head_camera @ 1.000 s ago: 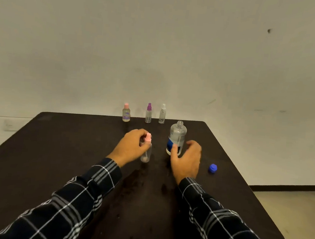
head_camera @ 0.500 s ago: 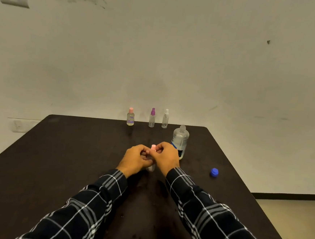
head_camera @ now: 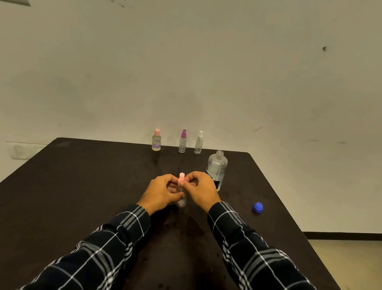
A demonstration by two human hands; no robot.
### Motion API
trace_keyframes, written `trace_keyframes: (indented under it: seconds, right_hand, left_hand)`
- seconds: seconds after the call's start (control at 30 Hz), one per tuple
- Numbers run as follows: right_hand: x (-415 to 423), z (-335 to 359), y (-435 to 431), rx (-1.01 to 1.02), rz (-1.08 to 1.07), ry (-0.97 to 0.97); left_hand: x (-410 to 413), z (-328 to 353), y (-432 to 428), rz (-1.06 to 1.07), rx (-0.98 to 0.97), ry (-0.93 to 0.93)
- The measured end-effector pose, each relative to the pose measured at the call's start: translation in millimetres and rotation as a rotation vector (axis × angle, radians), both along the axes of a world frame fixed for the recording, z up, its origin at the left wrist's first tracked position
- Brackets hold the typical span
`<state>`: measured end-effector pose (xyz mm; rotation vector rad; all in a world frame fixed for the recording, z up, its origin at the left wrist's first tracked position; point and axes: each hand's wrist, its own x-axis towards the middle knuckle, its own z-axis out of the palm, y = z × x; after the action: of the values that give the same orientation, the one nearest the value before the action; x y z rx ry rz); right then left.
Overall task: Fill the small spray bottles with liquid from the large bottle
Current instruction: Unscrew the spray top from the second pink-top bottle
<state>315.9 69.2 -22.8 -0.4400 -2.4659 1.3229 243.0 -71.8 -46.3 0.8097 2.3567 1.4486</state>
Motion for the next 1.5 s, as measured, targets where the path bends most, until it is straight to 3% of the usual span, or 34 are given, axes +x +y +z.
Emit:
trace_keyframes:
  seconds: [0.1, 0.23, 0.43, 0.63, 0.87, 1.13, 1.3, 1.5]
  right_hand:
    - [4, -3, -3, -0.096, -0.023, 0.048]
    - [-3, -8, -3, -0.07, -0.085, 0.039]
    - [0, -6, -1, 0.044, 0.083, 0.021]
    - [-4, -4, -7, -0.087, -0.074, 0.043]
    - [3, -11, -5, -0.233, 0.074, 0.131]
    - [-9, -15, -2, 0.019, -0.06, 0.021]
    - [-2, 0, -4, 0.014, -0.055, 0.248]
    - [15, 28, -3, -0.135, -0.331, 0.661]
  left_hand:
    - [2, 1, -1, 0.011, -0.007, 0.007]
    - [3, -1, 2, 0.008, 0.004, 0.007]
    - [2, 1, 1, 0.008, 0.012, -0.038]
    - [1, -1, 2, 0.012, -0.013, -0.022]
    - [2, 1, 4, 0.014, 0.004, -0.053]
    - [3, -1, 3, 0.011, -0.001, -0.013]
    - [2, -1, 4, 0.008, 0.016, -0.028]
    - [3, -2, 5, 0.02, 0.041, -0.044]
